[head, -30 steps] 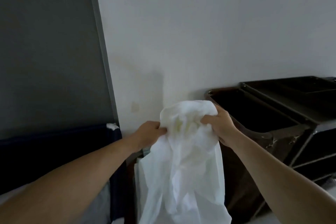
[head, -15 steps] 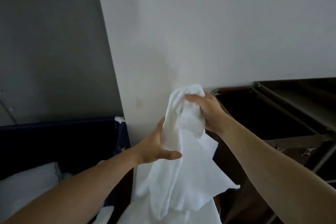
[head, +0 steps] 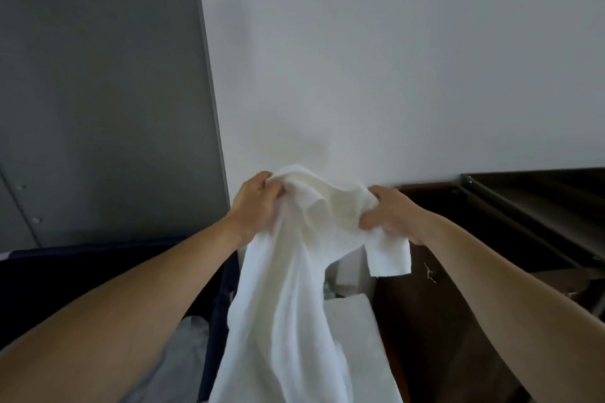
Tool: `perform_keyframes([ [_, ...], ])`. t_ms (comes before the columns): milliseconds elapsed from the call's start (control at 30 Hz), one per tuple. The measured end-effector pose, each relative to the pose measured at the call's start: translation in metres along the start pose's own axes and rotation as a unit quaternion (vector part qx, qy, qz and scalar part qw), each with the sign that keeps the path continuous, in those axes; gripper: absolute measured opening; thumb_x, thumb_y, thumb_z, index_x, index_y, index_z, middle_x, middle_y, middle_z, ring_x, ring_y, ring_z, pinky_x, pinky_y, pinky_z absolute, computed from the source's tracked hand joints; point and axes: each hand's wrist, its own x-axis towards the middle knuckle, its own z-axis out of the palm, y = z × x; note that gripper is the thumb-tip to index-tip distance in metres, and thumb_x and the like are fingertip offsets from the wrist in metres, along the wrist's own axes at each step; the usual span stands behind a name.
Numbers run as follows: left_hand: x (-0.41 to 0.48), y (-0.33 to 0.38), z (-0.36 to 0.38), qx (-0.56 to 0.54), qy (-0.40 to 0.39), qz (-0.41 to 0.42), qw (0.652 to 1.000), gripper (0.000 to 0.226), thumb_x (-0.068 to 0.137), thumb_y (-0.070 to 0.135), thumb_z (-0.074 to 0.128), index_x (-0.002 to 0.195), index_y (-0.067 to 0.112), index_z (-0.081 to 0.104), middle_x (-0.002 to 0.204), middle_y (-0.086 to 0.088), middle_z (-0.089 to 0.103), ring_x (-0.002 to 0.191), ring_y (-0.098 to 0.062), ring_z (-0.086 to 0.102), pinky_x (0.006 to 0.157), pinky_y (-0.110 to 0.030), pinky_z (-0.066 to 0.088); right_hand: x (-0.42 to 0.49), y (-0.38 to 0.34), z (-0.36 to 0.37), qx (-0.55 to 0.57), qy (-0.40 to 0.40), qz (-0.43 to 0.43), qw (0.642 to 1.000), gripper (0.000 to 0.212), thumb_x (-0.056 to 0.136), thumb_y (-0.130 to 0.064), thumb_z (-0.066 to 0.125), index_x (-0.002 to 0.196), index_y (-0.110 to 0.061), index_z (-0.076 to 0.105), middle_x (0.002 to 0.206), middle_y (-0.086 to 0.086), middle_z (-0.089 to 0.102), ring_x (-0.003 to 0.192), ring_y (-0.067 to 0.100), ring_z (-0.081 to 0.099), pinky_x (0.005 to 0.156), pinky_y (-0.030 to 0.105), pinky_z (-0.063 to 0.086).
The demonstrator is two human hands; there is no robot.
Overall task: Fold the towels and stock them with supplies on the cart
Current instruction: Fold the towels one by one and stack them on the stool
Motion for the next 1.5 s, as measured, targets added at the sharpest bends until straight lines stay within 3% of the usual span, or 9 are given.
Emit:
perform_keyframes([
  [200,0.000,-0.015,-0.009,-0.120,-0.013,-0.102,0.987,0.021,0.074,0.034,0.051,0.066,0.018,0.062,0.070,0.003,0.064,0.073,-0.022,0.057,0.067,-0.037,0.047,0.001,0.012,0.002,-0.113,0.082,0.049,0.989,0.025,0.077,-0.028,0.072,0.097,-0.020,0.058,0.093,0.006,0.067,0.083,0.027,0.067,0.070,0.039,0.056],
  [300,0.005,-0.011,-0.013,-0.184,-0.010,-0.147,0.972,0.025,0.078,0.027,0.054,0.059,0.023,0.070,0.067,0.003,0.069,0.065,-0.019,0.066,0.065,-0.035,0.054,-0.003,0.011,-0.001,0.048,0.083,0.089,0.991,0.029,0.082,-0.025,0.077,0.101,-0.007,0.065,0.095,0.014,0.071,0.086,0.034,0.070,0.078,0.044,0.059],
  [400,0.013,-0.007,-0.022,-0.196,-0.021,-0.159,0.967,0.022,0.075,0.026,0.055,0.058,0.025,0.069,0.068,0.002,0.069,0.062,-0.018,0.066,0.067,-0.037,0.055,-0.005,0.002,-0.013,0.307,0.070,0.087,0.945,0.025,0.087,-0.019,0.075,0.102,-0.002,0.066,0.075,0.010,0.068,0.057,0.020,0.062,0.044,0.025,0.048],
  [567,0.003,-0.023,-0.009,0.073,-0.186,-0.060,0.978,0.016,0.091,0.028,0.053,0.082,0.014,0.057,0.084,-0.003,0.059,0.072,-0.018,0.055,0.065,-0.031,0.045,-0.008,-0.022,-0.031,0.551,0.033,-0.075,0.830,0.030,0.091,-0.002,0.061,0.119,-0.014,0.058,0.087,0.009,0.064,0.064,0.017,0.061,0.052,0.023,0.052],
  [833,-0.013,-0.044,0.016,0.151,-0.241,-0.048,0.957,0.020,0.096,0.033,0.055,0.094,0.014,0.062,0.095,-0.003,0.065,0.085,-0.019,0.062,0.069,-0.028,0.045,-0.007,-0.017,-0.016,0.285,-0.030,-0.168,0.943,0.040,0.085,0.020,0.053,0.111,-0.003,0.071,0.093,0.008,0.065,0.089,0.016,0.062,0.090,0.029,0.052],
  [1100,0.022,-0.004,0.008,0.072,-0.090,-0.068,0.991,0.031,0.096,0.048,0.051,0.070,0.033,0.057,0.069,0.015,0.057,0.061,-0.004,0.055,0.053,-0.019,0.040,-0.003,-0.012,-0.014,0.281,0.133,-0.107,0.945,0.035,0.072,-0.031,0.086,0.087,-0.003,0.070,0.076,0.005,0.071,0.065,0.017,0.064,0.063,0.025,0.049],
  [1200,0.013,0.000,0.013,0.216,-0.263,-0.066,0.938,0.024,0.095,0.047,0.056,0.104,0.026,0.063,0.102,0.009,0.061,0.098,-0.016,0.059,0.073,-0.022,0.043,-0.003,-0.018,-0.011,0.299,0.158,-0.115,0.934,0.022,0.084,-0.021,0.079,0.074,-0.007,0.067,0.068,0.002,0.070,0.055,0.012,0.063,0.053,0.020,0.048],
  [1333,-0.008,0.023,0.033,0.110,-0.328,-0.034,0.938,0.087,0.084,0.058,0.069,0.153,0.025,0.027,0.143,0.004,0.045,0.129,-0.017,0.047,0.098,-0.027,0.038,-0.003,-0.032,-0.007,0.250,0.174,-0.127,0.944,0.028,0.082,-0.030,0.081,0.074,-0.007,0.067,0.071,0.009,0.066,0.065,0.025,0.061,0.065,0.038,0.052],
  [1500,-0.002,0.067,0.051,0.043,-0.206,0.051,0.976,0.032,0.096,0.037,0.061,0.096,0.006,0.065,0.097,-0.008,0.070,0.087,-0.027,0.065,0.078,-0.038,0.054,-0.008,-0.028,0.009,0.226,0.132,-0.147,0.954,0.013,0.086,-0.022,0.077,0.084,-0.010,0.072,0.077,0.009,0.073,0.072,0.026,0.068,0.064,0.036,0.056],
])
